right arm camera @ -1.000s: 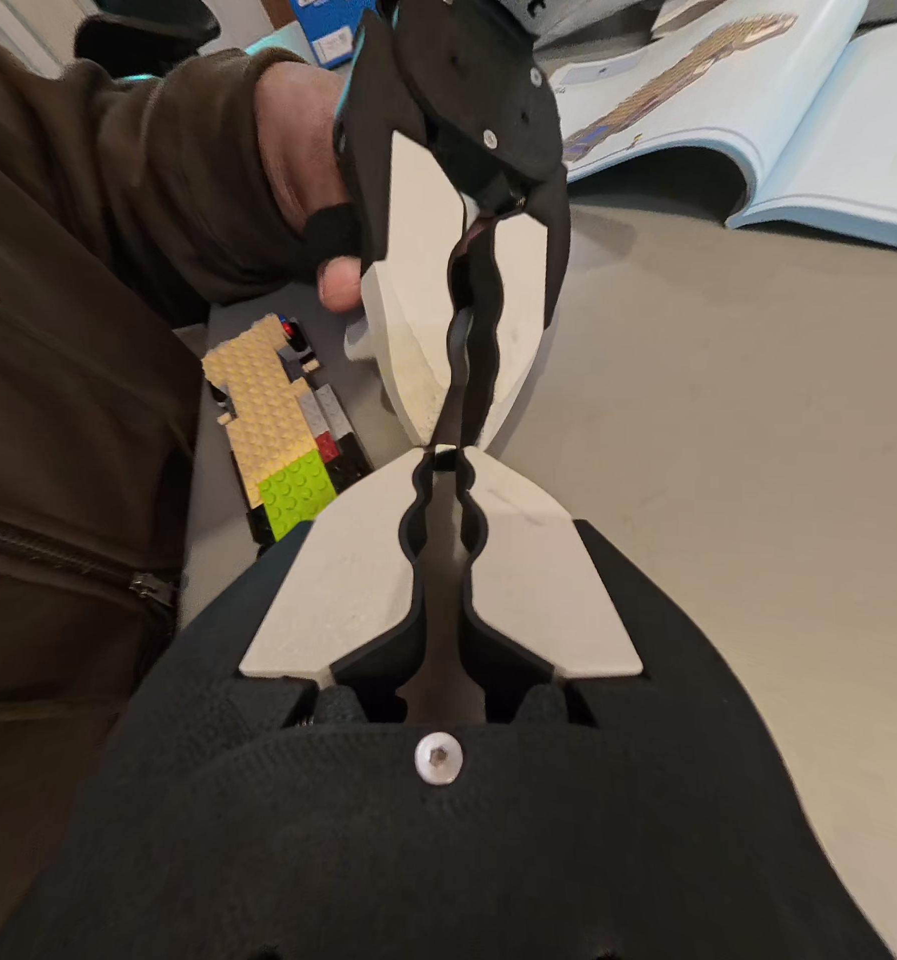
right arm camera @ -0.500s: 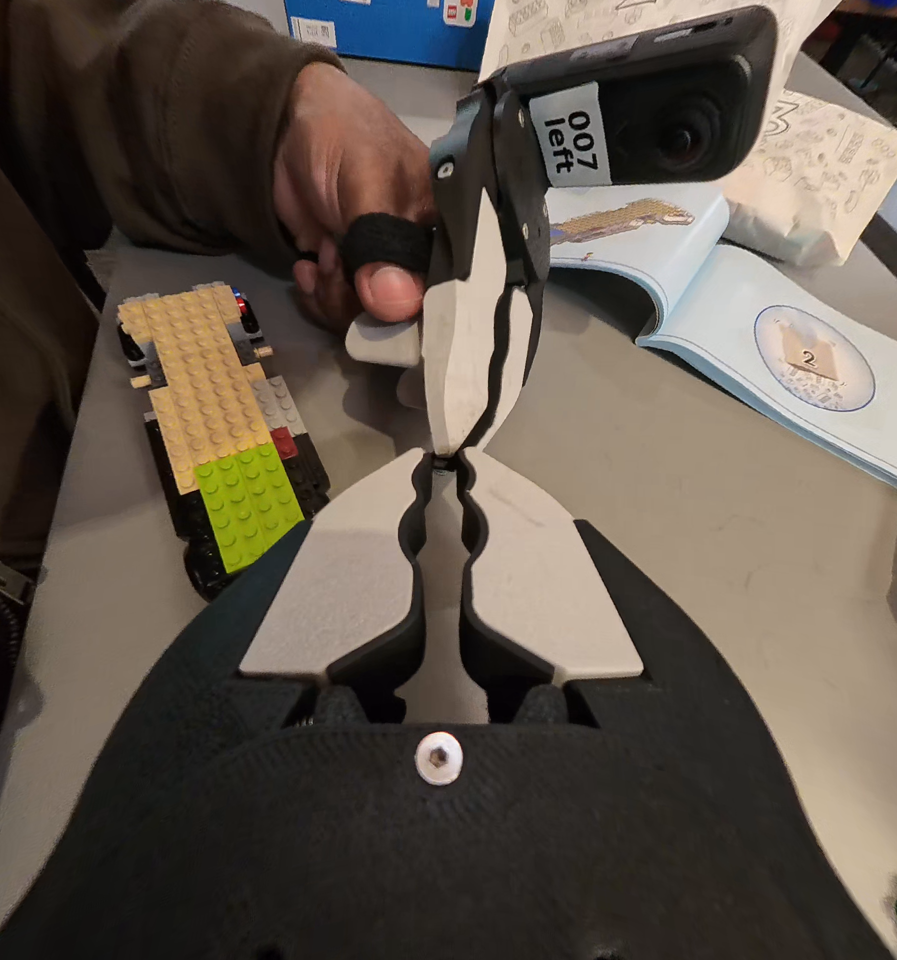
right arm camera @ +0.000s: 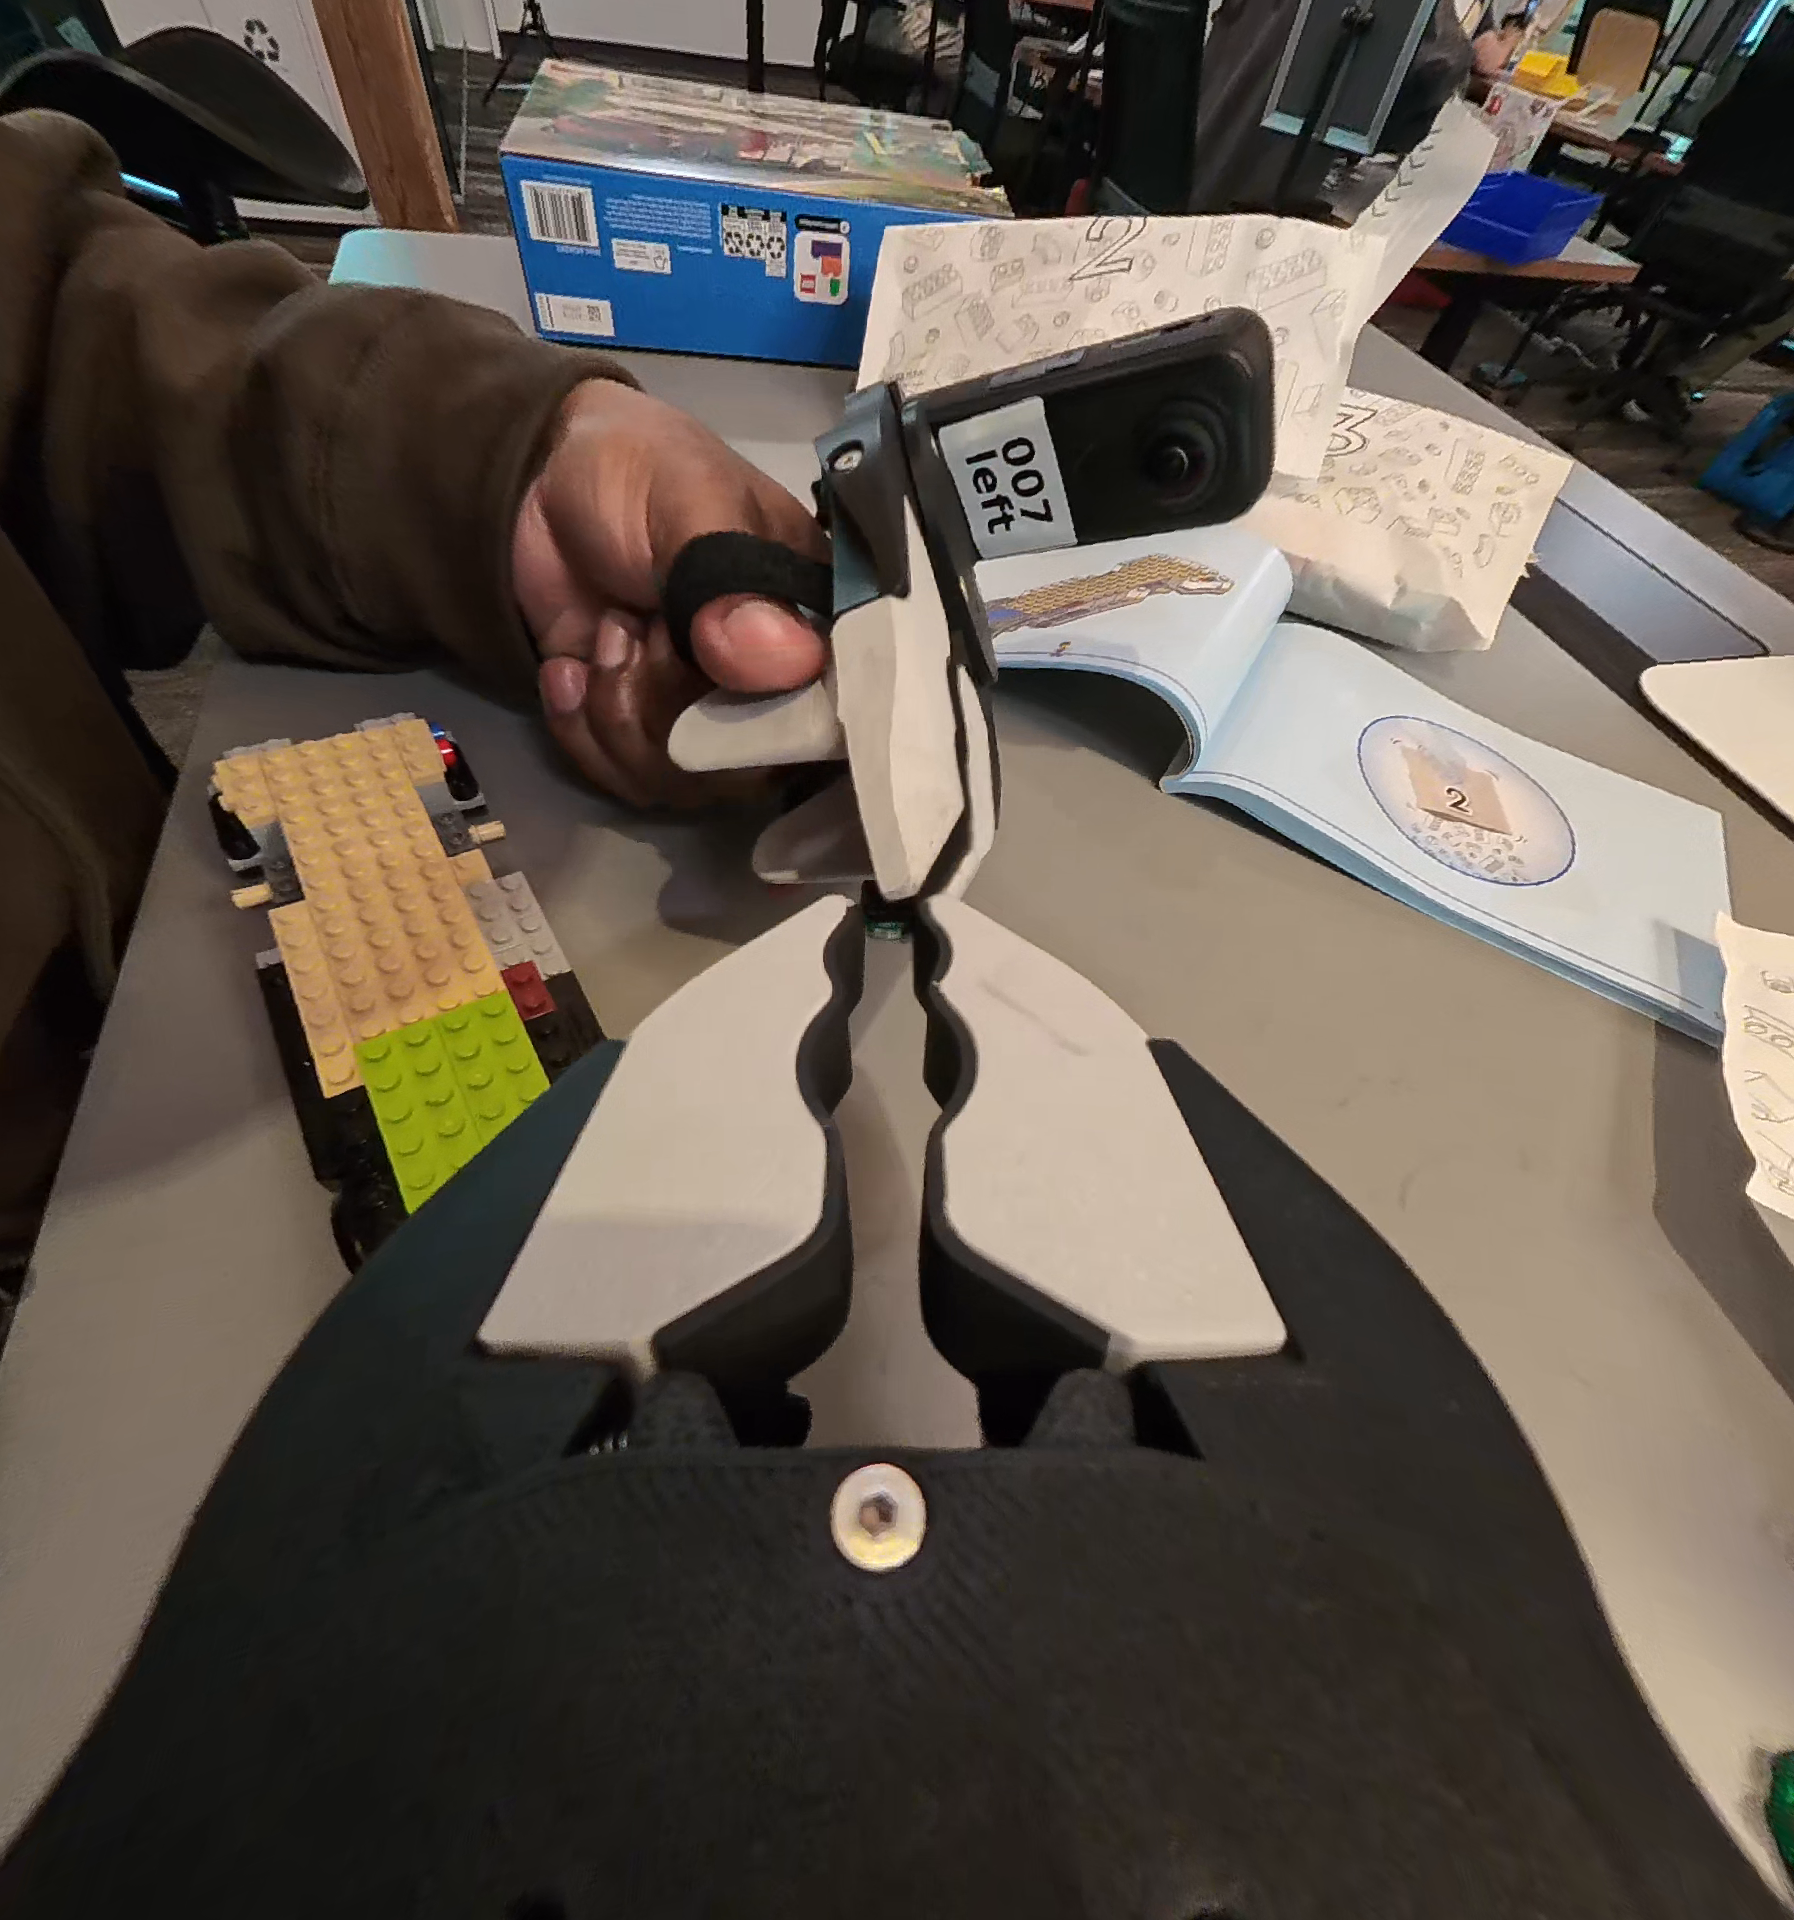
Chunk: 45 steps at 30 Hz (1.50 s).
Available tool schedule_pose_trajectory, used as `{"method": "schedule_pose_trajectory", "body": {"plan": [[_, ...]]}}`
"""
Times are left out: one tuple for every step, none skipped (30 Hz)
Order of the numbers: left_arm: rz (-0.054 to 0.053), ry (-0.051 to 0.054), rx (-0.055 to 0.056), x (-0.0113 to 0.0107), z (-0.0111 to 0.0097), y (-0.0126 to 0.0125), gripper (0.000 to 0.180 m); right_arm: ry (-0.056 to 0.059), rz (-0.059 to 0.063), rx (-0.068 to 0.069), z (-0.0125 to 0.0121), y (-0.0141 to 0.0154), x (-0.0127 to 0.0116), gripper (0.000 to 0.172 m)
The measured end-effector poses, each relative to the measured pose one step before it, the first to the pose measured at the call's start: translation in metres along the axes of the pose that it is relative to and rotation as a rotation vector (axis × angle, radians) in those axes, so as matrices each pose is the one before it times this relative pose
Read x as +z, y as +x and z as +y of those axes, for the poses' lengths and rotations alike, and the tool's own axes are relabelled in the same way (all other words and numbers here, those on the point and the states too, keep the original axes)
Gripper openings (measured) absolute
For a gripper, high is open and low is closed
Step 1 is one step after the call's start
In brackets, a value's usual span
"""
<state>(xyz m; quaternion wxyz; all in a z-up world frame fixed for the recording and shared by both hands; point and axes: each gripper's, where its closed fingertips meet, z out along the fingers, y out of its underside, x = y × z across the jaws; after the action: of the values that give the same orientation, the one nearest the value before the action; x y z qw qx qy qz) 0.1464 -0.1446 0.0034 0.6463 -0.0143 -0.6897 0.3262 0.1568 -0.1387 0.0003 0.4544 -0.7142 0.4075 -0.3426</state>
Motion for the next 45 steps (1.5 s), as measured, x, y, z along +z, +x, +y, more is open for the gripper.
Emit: {"method": "schedule_pose_trajectory", "body": {"plan": [[0.0021,0.0058,0.0030,-0.00012,-0.00089,0.00025,0.005,0.0041,0.0026,0.0042,-0.00051,0.00065,-0.00013,0.008],[0.0005,0.0004,0.0052,0.00020,-0.00018,0.00030,0.005,0.0039,-0.0014,0.0061,-0.00030,0.00034,-0.00025,0.008],[-0.0017,-0.0027,0.0078,0.00030,0.00013,0.00009,0.005,0.0024,-0.0066,0.0104,0.00004,0.00001,-0.00029,0.008],[-0.0032,-0.0022,0.0136,0.00037,-0.00010,0.00021,0.006,0.0032,-0.0072,0.0154,0.00001,0.00029,-0.00034,0.008],[-0.0057,-0.0040,0.0186,0.00028,-0.00010,0.00033,0.007,0.0030,-0.0088,0.0199,0.00019,0.00034,-0.00049,0.008],[-0.0060,-0.0052,0.0191,0.00018,-0.00004,0.00033,0.009,0.0018,-0.0097,0.0240,0.00040,0.00074,-0.00050,0.008],[-0.0075,-0.0042,0.0196,-0.00003,-0.00025,0.00031,0.010,0.0056,-0.0080,0.0288,-0.00020,0.00117,-0.00079,0.008],[-0.0124,-0.0063,0.0231,-0.00020,-0.00003,-0.00022,0.010,0.0088,-0.0115,0.0346,-0.00074,0.00104,-0.00098,0.008],[-0.0191,-0.0094,0.0282,-0.00022,0.00029,-0.00087,0.011,0.0040,-0.0180,0.0401,-0.00015,0.00060,-0.00080,0.008],[-0.0219,-0.0103,0.0326,-0.00024,0.00043,-0.00109,0.012,0.0003,-0.0191,0.0424,0.00038,0.00045,-0.00055,0.008],[-0.0189,-0.0089,0.0300,0.00005,0.00034,-0.00059,0.012,0.0033,-0.0155,0.0396,-0.00006,0.00066,-0.00047,0.008],[-0.0097,-0.0071,0.0219,0.00022,0.00035,0.00029,0.013,0.0051,-0.0150,0.0310,-0.00023,0.00032,-0.00063,0.008],[0.0007,-0.0037,0.0110,0.00062,0.00017,0.00110,0.013,0.0033,-0.0146,0.0213,-0.00016,-0.00034,-0.00045,0.008],[0.0072,0.0004,0.0007,0.00063,-0.00004,0.00135,0.013,0.0037,-0.0112,0.0122,-0.00029,-0.00058,-0.00036,0.008],[0.0109,0.0020,-0.0049,0.00053,-0.00002,0.00107,0.013,0.0024,-0.0086,0.0066,-0.00028,-0.00088,-0.00021,0.008],[0.0092,0.0020,-0.0058,0.00027,0.00002,0.00067,0.013,-0.0015,-0.0067,0.0037,0.00022,-0.00091,0.00027,0.008],[0.0036,0.0021,-0.0033,0.00014,0.00004,-0.00021,0.013,-0.0013,-0.0053,0.0025,0.00007,-0.00090,0.00025,0.008],[0.0010,0.0002,0.0005,0.00004,0.00030,-0.00029,0.013,-0.0002,-0.0055,0.0020,-0.00009,-0.00110,0.00019,0.008],[0.0014,-0.0028,0.0038,0.00016,0.00042,0.00011,0.013,0.0000,-0.0061,0.0034,-0.00008,-0.00094,0.00016,0.008],[0.0030,-0.0041,0.0065,0.00032,0.00051,0.00074,0.013,0.0018,-0.0048,0.0058,-0.00026,-0.00058,0.00010,0.008],[0.0030,-0.0026,0.0080,0.00034,0.00025,0.00098,0.013,0.0017,-0.0058,0.0074,-0.00019,-0.00038,-0.00015,0.008],[0.0012,-0.0013,0.0069,0.00016,-0.00001,0.00072,0.013,0.0025,-0.0068,0.0093,-0.00027,-0.00031,-0.00016,0.008],[0.0023,0.0006,0.0061,0.00008,-0.00019,0.00085,0.012,0.0027,-0.0066,0.0096,-0.00031,-0.00031,-0.00015,0.008],[0.0059,-0.0001,0.0061,0.00003,0.00004,0.00117,0.008,0.0015,-0.0046,0.0068,-0.00009,-0.00002,0.00003,0.008],[-0.0038,0.0020,0.0058,-0.00017,-0.00012,-0.00011,0.008,0.0017,-0.0017,0.0024,-0.00003,0.00007,0.00006,0.008],[-0.0044,0.0043,0.0068,-0.00032,-0.00038,-0.00037,0.007,0.0024,0.0017,0.0003,-0.00030,0.00032,-0.00002,0.008],[0.0018,0.0019,0.0044,-0.00008,0.00001,0.00030,0.007,0.0017,0.0013,-0.0005,-0.00018,0.00016,0.00004,0.008],[0.0071,0.0028,-0.0041,-0.00011,-0.00021,0.00066,0.007,0.0035,-0.0011,-0.0019,-0.00061,-0.00025,-0.00007,0.008],[0.0098,0.0072,-0.0121,-0.00026,-0.00077,0.00061,0.006,0.0055,0.0019,-0.0037,-0.00090,-0.00006,-0.00024,0.008],[0.0171,0.0069,-0.0149,-0.00057,-0.00046,0.00124,0.000,0.0067,0.0092,-0.0056,-0.00108,0.00090,-0.00034,0.008],[0.0155,0.0228,-0.0205,-0.00087,-0.00275,0.00102,0.000,0.0053,0.0163,-0.0079,-0.00098,0.00201,-0.00062,0.008],[0.0134,0.0206,-0.0154,-0.00130,-0.00281,0.00088,0.000,0.0009,0.0073,-0.0110,-0.00022,0.00093,-0.00027,0.008],[0.0013,0.0135,-0.0092,-0.00113,-0.00184,-0.00041,0.000,0.0020,0.0049,-0.0079,-0.00027,0.00034,-0.00011,0.008],[-0.0117,0.0052,-0.0072,-0.00082,-0.00066,-0.00206,0.000,0.0053,-0.0016,-0.0051,-0.00060,-0.00077,0.00020,0.008],[-0.0071,0.0019,-0.0061,-0.00054,-0.00013,-0.00149,0.000,0.0037,-0.0041,-0.0020,-0.00038,-0.00094,0.00049,0.008],[0.0000,0.0026,-0.0059,-0.00042,-0.00037,-0.00021,0.000,-0.0004,-0.0001,-0.0012,0.00047,-0.00017,0.00065,0.008],[-0.0033,-0.0016,-0.0041,-0.00023,0.00030,-0.00069,0.000,-0.0021,0.0029,-0.0022,0.00059,0.00035,0.00045,0.008],[-0.0038,-0.0031,-0.0020,-0.00005,0.00042,-0.00060,0.000,-0.0024,0.0019,-0.0042,0.00060,0.00025,0.00024,0.008],[-0.0021,-0.0032,0.0002,0.00005,0.00029,-0.00027,0.000,-0.0028,0.0006,-0.0035,0.00050,0.00001,0.00003,0.008],[-0.0028,-0.0030,0.0066,-0.00001,0.00015,-0.00002,0.000,-0.0039,-0.0009,0.0034,0.00059,0.00021,0.00005,0.008],[-0.0087,-0.0072,0.0144,-0.00005,0.00035,-0.00021,0.002,-0.0063,-0.0043,0.0138,0.00084,0.00018,0.00006,0.008],[-0.0120,-0.0145,0.0269,0.00022,0.00110,-0.00002,0.004,-0.0031,-0.0102,0.0215,0.00050,-0.00012,-0.00002,0.008],[-0.0154,-0.0172,0.0355,0.00058,0.00147,0.00023,0.006,0.0017,-0.0143,0.0241,-0.00015,-0.00046,-0.00028,0.008],[-0.0159,-0.0093,0.0355,0.00054,0.00031,0.00037,0.007,0.0024,-0.0171,0.0238,-0.00006,-0.00083,-0.00039,0.008],[-0.0105,-0.0034,0.0277,0.00016,-0.00052,0.00083,0.010,0.0030,-0.0154,0.0217,-0.00014,-0.00067,-0.00036,0.008]]}}
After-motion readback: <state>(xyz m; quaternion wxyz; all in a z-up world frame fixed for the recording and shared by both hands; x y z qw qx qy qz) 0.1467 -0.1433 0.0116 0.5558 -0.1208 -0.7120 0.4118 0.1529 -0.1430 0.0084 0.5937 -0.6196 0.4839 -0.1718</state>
